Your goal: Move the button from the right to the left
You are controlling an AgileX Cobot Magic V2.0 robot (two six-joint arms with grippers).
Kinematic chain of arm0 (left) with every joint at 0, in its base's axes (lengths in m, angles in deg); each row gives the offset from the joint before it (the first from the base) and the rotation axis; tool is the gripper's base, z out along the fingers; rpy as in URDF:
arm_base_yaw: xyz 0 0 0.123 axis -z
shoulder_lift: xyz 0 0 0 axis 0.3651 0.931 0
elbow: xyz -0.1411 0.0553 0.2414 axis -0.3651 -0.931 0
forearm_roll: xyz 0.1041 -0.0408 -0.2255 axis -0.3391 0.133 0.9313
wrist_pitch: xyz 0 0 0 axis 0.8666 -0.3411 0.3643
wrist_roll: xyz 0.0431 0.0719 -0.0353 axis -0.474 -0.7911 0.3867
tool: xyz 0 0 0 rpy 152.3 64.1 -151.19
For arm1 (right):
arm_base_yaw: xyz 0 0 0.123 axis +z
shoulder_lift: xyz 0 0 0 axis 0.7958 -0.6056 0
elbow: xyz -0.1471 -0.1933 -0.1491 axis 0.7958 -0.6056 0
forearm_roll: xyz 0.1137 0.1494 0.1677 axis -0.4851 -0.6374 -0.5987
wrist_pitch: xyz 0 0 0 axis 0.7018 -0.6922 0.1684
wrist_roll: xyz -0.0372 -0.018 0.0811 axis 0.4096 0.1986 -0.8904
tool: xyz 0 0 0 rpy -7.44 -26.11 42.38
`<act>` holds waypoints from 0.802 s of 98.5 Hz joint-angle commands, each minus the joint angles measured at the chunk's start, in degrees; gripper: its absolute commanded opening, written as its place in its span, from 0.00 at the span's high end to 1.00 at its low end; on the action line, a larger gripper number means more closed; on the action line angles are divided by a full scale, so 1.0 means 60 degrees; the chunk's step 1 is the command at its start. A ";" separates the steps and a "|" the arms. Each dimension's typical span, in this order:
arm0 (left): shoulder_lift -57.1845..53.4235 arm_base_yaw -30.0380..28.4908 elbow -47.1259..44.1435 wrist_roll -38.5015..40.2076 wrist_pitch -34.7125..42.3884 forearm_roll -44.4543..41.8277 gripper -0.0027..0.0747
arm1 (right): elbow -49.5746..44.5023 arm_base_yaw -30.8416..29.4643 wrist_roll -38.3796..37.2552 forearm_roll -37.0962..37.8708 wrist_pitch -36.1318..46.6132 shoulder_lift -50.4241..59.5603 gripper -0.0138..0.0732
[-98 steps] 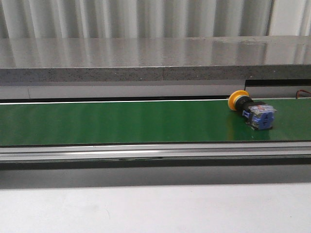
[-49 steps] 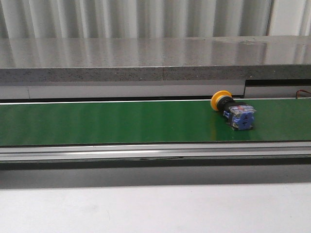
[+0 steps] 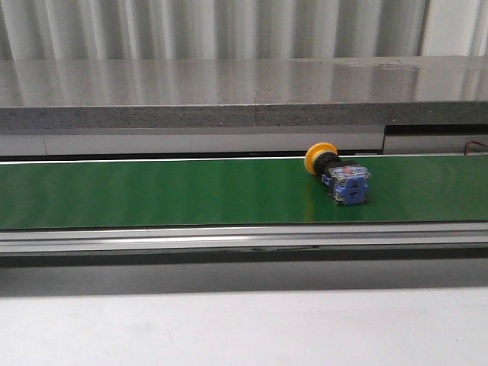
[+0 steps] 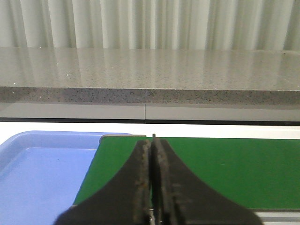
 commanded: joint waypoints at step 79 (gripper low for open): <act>0.4068 0.0062 0.5141 0.0100 -0.3401 0.0675 0.99 | 0.0245 0.0000 0.0108 -0.0167 0.0630 -0.0007 0.92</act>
